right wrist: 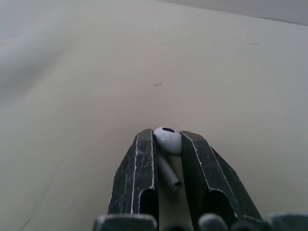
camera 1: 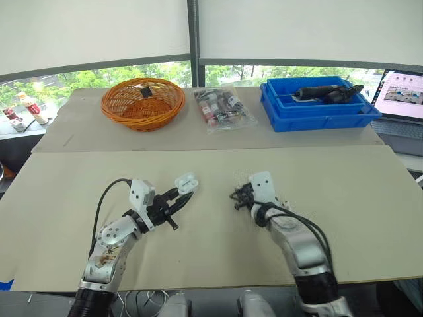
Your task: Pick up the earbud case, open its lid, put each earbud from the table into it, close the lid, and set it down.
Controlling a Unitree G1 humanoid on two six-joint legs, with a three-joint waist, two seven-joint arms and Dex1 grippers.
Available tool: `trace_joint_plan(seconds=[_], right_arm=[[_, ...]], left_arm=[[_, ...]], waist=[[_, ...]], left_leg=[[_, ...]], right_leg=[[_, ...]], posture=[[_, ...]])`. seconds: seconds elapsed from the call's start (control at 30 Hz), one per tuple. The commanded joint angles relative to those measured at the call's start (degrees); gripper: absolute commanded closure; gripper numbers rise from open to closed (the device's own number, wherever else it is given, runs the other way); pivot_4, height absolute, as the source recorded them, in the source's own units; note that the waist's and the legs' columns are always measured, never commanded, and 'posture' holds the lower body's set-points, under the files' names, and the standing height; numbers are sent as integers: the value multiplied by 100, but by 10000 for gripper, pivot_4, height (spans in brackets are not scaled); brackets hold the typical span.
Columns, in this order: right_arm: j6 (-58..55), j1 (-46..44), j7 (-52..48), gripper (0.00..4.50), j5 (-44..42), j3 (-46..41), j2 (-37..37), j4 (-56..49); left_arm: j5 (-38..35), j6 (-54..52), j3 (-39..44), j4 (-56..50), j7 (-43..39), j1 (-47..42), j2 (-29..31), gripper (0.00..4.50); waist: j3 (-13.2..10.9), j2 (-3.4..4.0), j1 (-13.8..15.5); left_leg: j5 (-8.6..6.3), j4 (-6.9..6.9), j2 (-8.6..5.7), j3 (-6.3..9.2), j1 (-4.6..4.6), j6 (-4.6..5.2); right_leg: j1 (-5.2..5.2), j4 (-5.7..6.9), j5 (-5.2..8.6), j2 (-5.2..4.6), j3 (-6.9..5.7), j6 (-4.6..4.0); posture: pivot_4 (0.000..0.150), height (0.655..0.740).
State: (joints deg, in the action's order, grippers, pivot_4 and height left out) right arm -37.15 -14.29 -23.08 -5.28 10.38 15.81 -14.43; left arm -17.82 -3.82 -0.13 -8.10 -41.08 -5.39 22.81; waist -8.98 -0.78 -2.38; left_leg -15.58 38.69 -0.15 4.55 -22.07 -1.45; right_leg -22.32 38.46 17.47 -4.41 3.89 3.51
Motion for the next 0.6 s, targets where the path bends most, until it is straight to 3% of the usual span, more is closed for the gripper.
trace_joint_plan(seconds=[0.03, 0.17, 0.3, 0.4, 0.6], right_arm=[[1034, 102, -1947, 41658, -497, 2, 1255, -581], [1988, 148, -4118, 41658, -891, -199, 2995, -176], [3763, 118, -5585, 41658, -475, -55, 4290, 864], [4657, 57, -6134, 41658, -255, 29, 4738, 1550], [5496, -149, -6588, 41658, -40, 110, 4858, 2300]], left_arm=[[11, 72, 30, -289, 25, 114, 39, 38904], [14, 43, -13, -450, 35, 292, 46, 38905], [0, -24, -32, -623, 46, 437, 59, 38904], [-21, -85, -36, -737, 50, 527, 81, 38904], [-57, -243, -37, -911, 46, 614, 132, 38904]], waist=[[-2, 1, 4], [-3, -2, 2], [-6, -6, 30], [-6, -6, 31], [-6, -6, 35]], left_leg=[[0, 0, 0, -2, -3, 0], [-2, 1, 1, -10, -3, 3], [-4, 6, 1, -26, -3, 7], [-4, 5, 5, -35, -2, 7], [-4, 6, 7, -29, 0, 7]], right_leg=[[2, -8, 0, 0, 0, 0], [15, -35, 0, 1, -3, 0], [21, -41, 0, -1, -6, 0], [21, -40, 0, -1, -5, 0], [21, -39, 0, -2, 0, 0]], posture=[[1500, 7400], [1500, 7400], [1500, 7400], [1500, 7400], [1500, 7400]])
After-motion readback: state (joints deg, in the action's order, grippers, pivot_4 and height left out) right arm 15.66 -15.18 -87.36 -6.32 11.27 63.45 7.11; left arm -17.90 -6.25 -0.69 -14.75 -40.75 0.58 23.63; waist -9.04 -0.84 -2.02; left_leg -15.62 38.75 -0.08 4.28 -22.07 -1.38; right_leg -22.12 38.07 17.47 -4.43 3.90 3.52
